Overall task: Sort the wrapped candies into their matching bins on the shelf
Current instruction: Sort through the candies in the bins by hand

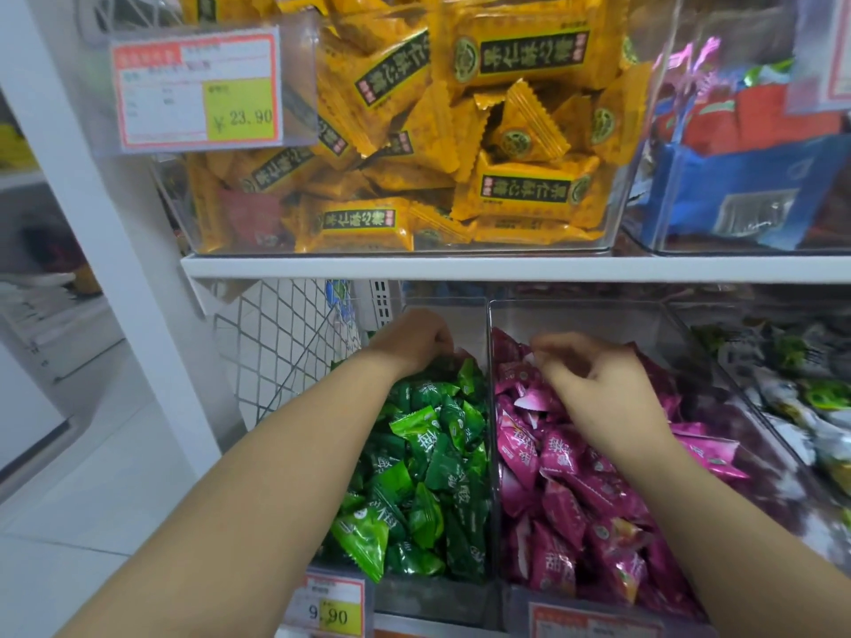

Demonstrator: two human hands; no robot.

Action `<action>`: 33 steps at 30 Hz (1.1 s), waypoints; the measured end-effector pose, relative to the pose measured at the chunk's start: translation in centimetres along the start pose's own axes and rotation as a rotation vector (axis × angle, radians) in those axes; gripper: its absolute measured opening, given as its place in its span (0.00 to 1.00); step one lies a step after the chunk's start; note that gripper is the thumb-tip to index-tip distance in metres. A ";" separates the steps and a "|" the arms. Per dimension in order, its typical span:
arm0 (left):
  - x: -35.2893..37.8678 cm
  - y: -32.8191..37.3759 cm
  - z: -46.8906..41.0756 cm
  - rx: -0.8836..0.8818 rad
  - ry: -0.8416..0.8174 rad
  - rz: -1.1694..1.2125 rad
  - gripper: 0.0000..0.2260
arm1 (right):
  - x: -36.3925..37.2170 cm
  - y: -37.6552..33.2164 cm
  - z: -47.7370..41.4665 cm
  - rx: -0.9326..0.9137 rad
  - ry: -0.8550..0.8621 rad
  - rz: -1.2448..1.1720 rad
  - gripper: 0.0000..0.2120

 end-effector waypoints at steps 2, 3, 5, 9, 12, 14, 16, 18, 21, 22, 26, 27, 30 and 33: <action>-0.2 0.0 0.3 0.013 0.007 0.004 0.06 | 0.0 0.0 0.3 -0.008 -0.011 0.000 0.07; -0.2 0.1 0.3 0.025 -0.001 0.036 0.07 | -0.1 0.0 0.4 -0.010 -0.014 0.004 0.07; 0.0 0.3 0.4 0.038 -0.044 0.107 0.13 | -0.2 0.0 0.4 -0.009 -0.018 0.013 0.07; 0.8 0.7 -0.4 0.081 -0.161 0.058 0.13 | -0.4 0.2 0.3 0.013 -0.019 0.013 0.07; 1.0 0.5 -1.1 0.104 -0.147 0.041 0.09 | -0.2 0.3 0.1 0.026 -0.030 0.018 0.07; 1.0 0.3 -1.2 0.103 -0.118 0.046 0.07 | -0.1 0.4 -0.1 0.032 -0.030 0.033 0.06; 1.0 0.1 -1.2 0.109 -0.095 0.057 0.06 | 0.1 0.4 -0.4 0.037 -0.024 0.041 0.06; 0.9 -0.1 -1.1 0.098 -0.059 0.069 0.04 | 0.2 0.4 -0.4 0.038 -0.023 0.029 0.06; -0.2 -0.1 -0.8 0.057 0.082 0.119 0.06 | 0.3 0.5 -0.4 0.042 -0.034 0.013 0.06; -0.9 0.0 -0.5 0.030 0.148 0.157 0.07 | 0.3 0.5 -0.4 0.040 -0.035 0.016 0.06; -3.8 1.4 1.3 -0.020 0.370 0.370 0.09 | -0.7 0.3 -0.4 0.026 0.034 -0.032 0.06; -4.1 2.2 1.9 -0.022 0.387 0.411 0.11 | -1.1 0.2 -0.4 0.018 0.070 -0.057 0.06; -3.8 5.4 2.6 0.016 0.305 0.361 0.10 | -2.5 -0.2 -0.1 -0.001 0.191 -0.131 0.07; -3.3 8.3 3.0 0.085 0.159 0.293 0.10 | -3.2 -0.5 0.5 0.006 0.238 -0.151 0.05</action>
Point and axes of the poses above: each hand's wrist, its own z-axis away from the middle knuckle, its own x-axis out of the palm, y = z × x, the point moved 5 cm from there along -z, towards the middle knuckle, and after that the axes turned 5 degrees about x, right-handed, at the moved point
